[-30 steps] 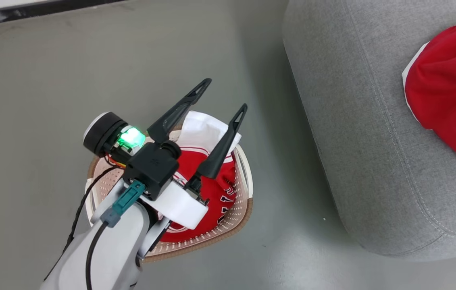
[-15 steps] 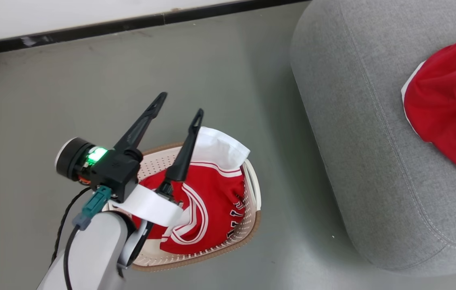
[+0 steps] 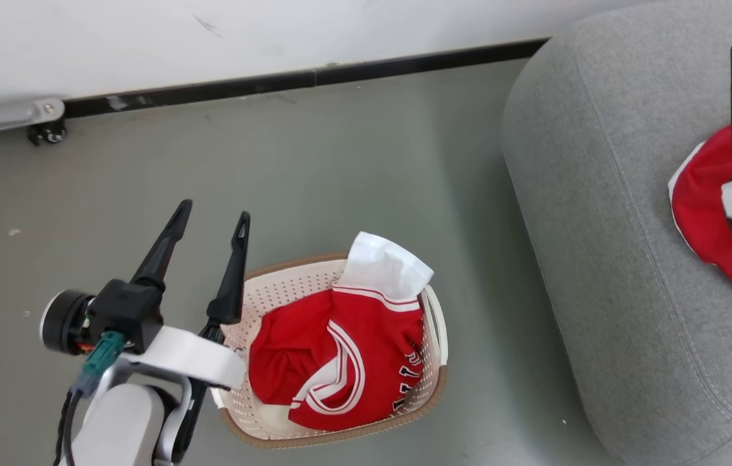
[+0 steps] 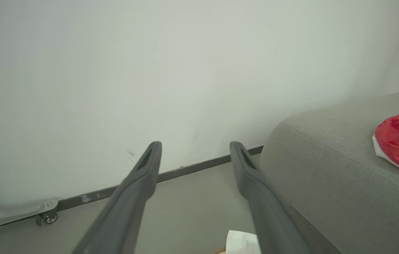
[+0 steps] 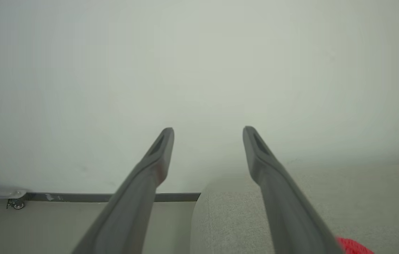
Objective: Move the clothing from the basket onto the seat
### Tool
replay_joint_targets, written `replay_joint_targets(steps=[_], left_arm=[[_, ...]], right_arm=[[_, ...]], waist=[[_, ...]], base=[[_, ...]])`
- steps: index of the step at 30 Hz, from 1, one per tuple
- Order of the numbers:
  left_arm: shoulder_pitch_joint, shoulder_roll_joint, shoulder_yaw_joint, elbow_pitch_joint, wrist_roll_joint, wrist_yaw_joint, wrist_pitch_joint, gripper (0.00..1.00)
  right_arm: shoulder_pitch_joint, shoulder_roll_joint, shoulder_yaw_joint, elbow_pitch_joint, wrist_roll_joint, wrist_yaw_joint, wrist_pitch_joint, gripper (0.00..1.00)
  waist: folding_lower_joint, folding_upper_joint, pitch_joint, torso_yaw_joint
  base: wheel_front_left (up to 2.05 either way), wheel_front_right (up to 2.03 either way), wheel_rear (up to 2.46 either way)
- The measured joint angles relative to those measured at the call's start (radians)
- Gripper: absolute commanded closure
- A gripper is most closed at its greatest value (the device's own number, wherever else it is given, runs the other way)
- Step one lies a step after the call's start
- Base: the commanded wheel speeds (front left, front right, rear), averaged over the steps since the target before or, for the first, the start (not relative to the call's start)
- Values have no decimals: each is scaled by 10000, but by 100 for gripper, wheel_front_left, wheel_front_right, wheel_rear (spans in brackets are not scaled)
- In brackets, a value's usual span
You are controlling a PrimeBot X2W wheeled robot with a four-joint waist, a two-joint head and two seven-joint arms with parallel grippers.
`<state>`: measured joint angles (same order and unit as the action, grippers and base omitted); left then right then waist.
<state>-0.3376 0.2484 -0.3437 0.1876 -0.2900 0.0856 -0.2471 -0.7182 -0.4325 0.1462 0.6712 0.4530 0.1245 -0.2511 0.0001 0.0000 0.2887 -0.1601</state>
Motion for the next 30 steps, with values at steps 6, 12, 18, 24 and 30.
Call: replay_joint_targets(steps=[6,12,18,24,30], left_arm=[[564,2,508,35,-226,257,-12,0],[1008,-115,1037,-265,-345,477,-12,0],[1600,-199,1319,-435,-424,523,-13,0],[2245,-345,1406,-596,-422,523,-12,0],[2812,-403,1538,-631,-422,523,-12,0]], right_arm=[[722,405,-130,-326,-307,0,-8,0],[1494,859,-134,-704,-366,0,-10,0],[2305,1277,-174,-1118,-686,0,-10,0],[3285,1885,-307,-1592,-928,0,-10,0],[4243,2414,-359,-1893,-1187,0,-10,0]], waist=[[-1,0,-435,329],[0,0,-868,632],[0,0,-1300,895],[0,0,-1807,1135],[0,0,-2214,1286]], base=[[0,0,0],[0,0,0],[0,0,0],[0,0,0],[0,0,0]])
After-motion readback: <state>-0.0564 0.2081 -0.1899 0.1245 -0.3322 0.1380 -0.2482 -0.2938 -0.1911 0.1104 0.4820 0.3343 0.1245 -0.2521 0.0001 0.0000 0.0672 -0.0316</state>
